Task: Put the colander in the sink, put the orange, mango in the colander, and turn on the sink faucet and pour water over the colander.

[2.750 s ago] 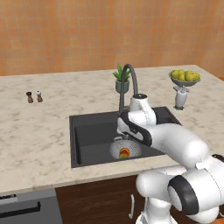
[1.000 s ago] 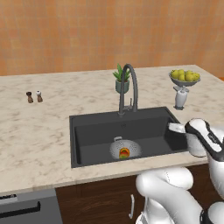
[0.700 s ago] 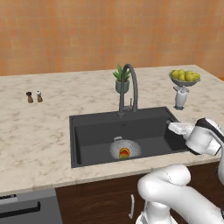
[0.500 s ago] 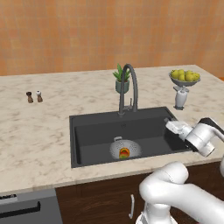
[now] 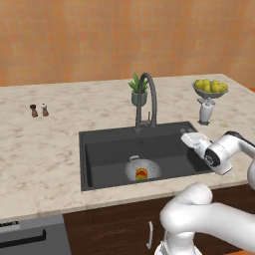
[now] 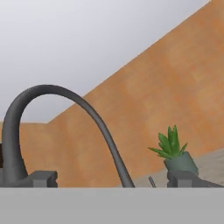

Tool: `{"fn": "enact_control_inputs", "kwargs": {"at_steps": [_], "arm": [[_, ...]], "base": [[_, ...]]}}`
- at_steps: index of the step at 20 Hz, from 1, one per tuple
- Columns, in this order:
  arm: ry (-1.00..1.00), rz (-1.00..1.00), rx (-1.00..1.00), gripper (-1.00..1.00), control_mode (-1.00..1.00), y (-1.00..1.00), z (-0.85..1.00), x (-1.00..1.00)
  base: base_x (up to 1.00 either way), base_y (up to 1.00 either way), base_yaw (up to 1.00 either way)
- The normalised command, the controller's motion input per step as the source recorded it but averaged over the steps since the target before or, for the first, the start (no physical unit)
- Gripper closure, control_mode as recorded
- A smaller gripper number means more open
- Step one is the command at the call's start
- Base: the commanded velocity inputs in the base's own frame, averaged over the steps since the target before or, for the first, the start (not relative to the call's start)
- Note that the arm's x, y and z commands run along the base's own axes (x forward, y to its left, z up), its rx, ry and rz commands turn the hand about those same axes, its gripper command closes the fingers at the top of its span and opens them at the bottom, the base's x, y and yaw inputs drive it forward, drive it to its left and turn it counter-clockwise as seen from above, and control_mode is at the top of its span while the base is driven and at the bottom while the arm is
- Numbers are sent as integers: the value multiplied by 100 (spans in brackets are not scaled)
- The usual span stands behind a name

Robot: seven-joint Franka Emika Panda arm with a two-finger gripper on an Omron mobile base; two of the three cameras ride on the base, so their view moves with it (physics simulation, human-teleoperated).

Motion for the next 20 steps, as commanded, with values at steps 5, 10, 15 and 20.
{"fn": "enact_control_inputs", "kwargs": {"at_steps": [5,10,15,20], "arm": [[16,-3,-3,-100,-100,0,64,0],[10,0,-9,-100,-100,0,22,14],[-3,1,-8,-100,-100,-1,-11,31],[-4,1,-4,-100,-100,10,-20,37]], "base": [[0,0,0],[0,0,0],[0,0,0],[0,0,0]]}}
